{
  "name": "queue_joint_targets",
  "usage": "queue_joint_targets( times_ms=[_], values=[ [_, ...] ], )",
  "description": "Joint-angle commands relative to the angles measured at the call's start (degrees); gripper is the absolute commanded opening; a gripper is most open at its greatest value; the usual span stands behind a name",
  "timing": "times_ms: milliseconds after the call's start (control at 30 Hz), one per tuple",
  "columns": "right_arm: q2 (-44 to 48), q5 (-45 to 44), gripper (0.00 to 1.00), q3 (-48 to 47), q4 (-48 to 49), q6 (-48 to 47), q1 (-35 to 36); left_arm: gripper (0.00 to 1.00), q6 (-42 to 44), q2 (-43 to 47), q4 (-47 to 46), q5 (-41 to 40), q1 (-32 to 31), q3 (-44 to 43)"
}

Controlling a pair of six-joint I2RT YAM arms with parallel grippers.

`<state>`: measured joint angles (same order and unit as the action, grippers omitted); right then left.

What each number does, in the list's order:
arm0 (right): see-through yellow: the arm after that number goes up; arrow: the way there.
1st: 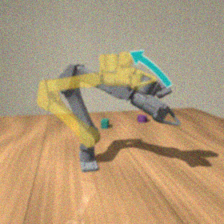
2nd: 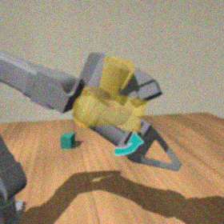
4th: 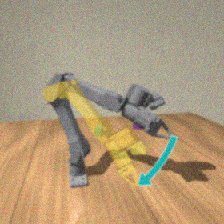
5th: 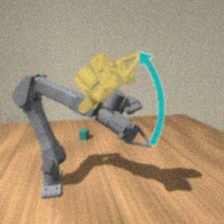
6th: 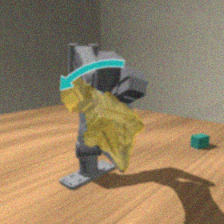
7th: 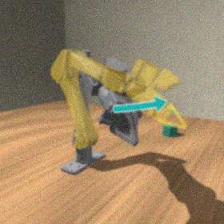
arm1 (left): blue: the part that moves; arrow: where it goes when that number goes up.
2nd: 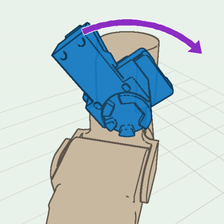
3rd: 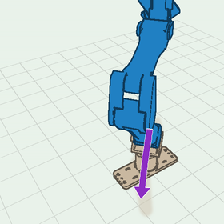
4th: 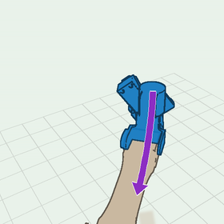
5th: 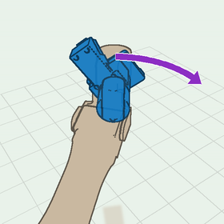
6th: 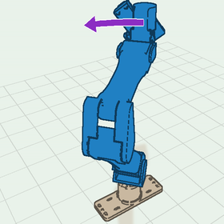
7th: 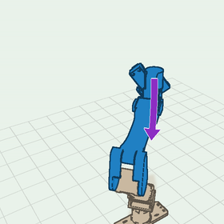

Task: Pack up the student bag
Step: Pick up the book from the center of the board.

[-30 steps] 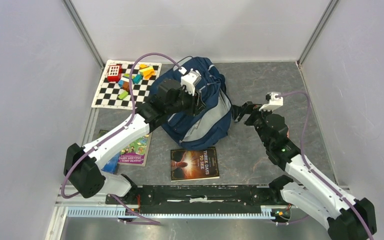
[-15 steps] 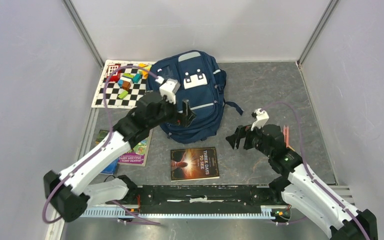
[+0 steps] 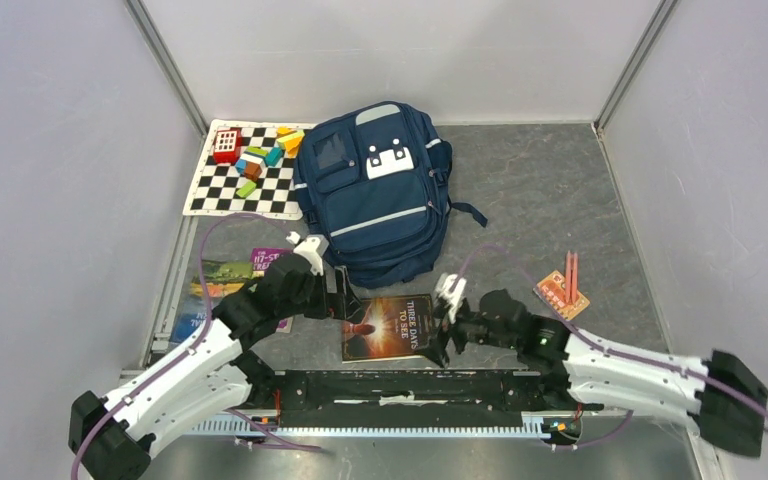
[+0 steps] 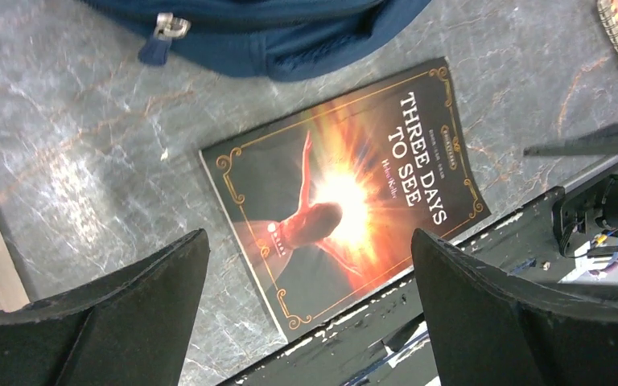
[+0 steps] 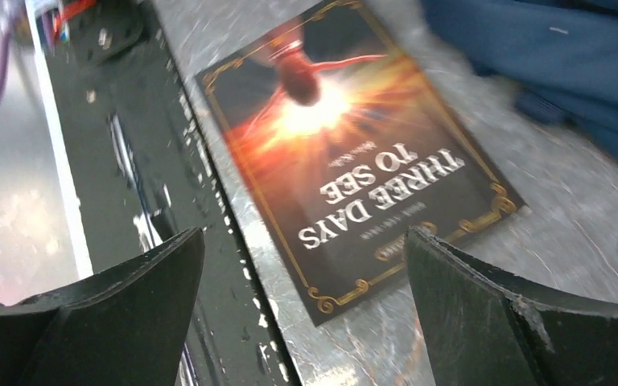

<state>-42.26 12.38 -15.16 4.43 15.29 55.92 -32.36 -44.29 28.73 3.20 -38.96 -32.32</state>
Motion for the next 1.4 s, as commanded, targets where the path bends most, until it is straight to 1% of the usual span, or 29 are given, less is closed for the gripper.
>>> queue_joint_targets(
  times_ms=[0, 67, 167, 267, 367, 600, 700, 767, 833, 900, 967, 1000, 1033, 1067, 1100, 1167, 1233, 1367],
  values=[
    [-9.60, -11.82, 0.98, -5.63, 6.80, -14.58, 13.28, 1.00, -8.82, 2.33, -5.25, 1.52, 0.60, 3.68],
    [-15.74, -15.14, 0.98, -8.03, 6.99, -19.25, 17.16, 1.00, -10.09, 2.11, -6.71, 1.80, 0.64, 4.50],
    [-22.70, -16.86, 0.98, -11.25, 7.09, -22.64, 19.16, 1.00, -11.10, 2.89, -8.12, 1.31, 0.73, 5.07],
    [-27.20, -18.44, 0.98, -12.90, 6.25, -25.19, 19.66, 1.00, -10.65, 3.43, -7.48, 1.00, 0.86, 4.75],
    [-30.33, -20.19, 0.98, -13.87, 4.40, -26.71, 19.73, 1.00, -9.99, 3.45, -6.53, 1.01, 0.97, 4.73],
    [-35.97, -18.18, 0.95, -16.15, 1.02, -29.25, 19.75, 1.00, -10.09, 4.17, -6.14, 0.75, 1.25, 4.82],
    [-39.10, -18.55, 0.91, -17.40, -0.48, -29.44, 19.72, 1.00, -10.18, 4.30, -6.06, 0.58, 1.32, 4.36],
    [-41.63, -19.97, 0.86, -18.12, -0.86, -28.90, 19.65, 1.00, -10.11, 4.31, -5.98, 0.49, 1.33, 4.13],
    [-43.75, -21.22, 0.76, -19.12, -1.47, -28.50, 19.67, 1.00, -10.11, 4.51, -5.88, 0.50, 1.42, 3.93],
    [-44.94, -21.56, 0.64, -19.23, -1.24, -28.22, 19.62, 1.00, -10.09, 4.75, -5.71, 0.56, 1.43, 3.88],
    [-45.24, -21.67, 0.50, -18.72, -0.47, -27.97, 19.66, 1.00, -10.03, 5.08, -5.22, 0.57, 1.51, 3.60],
    [-45.17, -21.55, 0.40, -18.37, 0.08, -27.79, 19.66, 1.00, -9.85, 5.46, -4.81, 0.49, 1.52, 3.45],
    [-44.96, -21.41, 0.34, -17.91, 0.54, -27.62, 19.65, 1.00, -9.69, 5.68, -4.37, 0.41, 1.52, 3.32],
    [-44.62, -21.21, 0.25, -17.45, 1.11, -27.39, 19.66, 1.00, -9.52, 6.01, -3.92, 0.19, 1.52, 3.12],
    [-44.24, -21.24, 0.15, -17.01, 1.79, -27.05, 19.66, 1.00, -9.40, 6.34, -3.58, 0.14, 1.58, 2.98],
    [-42.97, -21.63, 0.00, -15.96, 3.33, -26.10, 19.71, 1.00, -9.45, 6.83, -3.08, 0.04, 1.61, 2.88],
    [-40.80, -23.10, 0.00, -14.36, 5.73, -24.73, 19.75, 1.00, -9.85, 7.43, -2.81, 0.05, 1.61, 2.87],
    [-34.93, -26.72, 0.00, -9.98, 14.24, -21.94, 19.99, 1.00, -11.33, 8.49, -3.43, -0.01, 1.56, 3.96]
  ],
)
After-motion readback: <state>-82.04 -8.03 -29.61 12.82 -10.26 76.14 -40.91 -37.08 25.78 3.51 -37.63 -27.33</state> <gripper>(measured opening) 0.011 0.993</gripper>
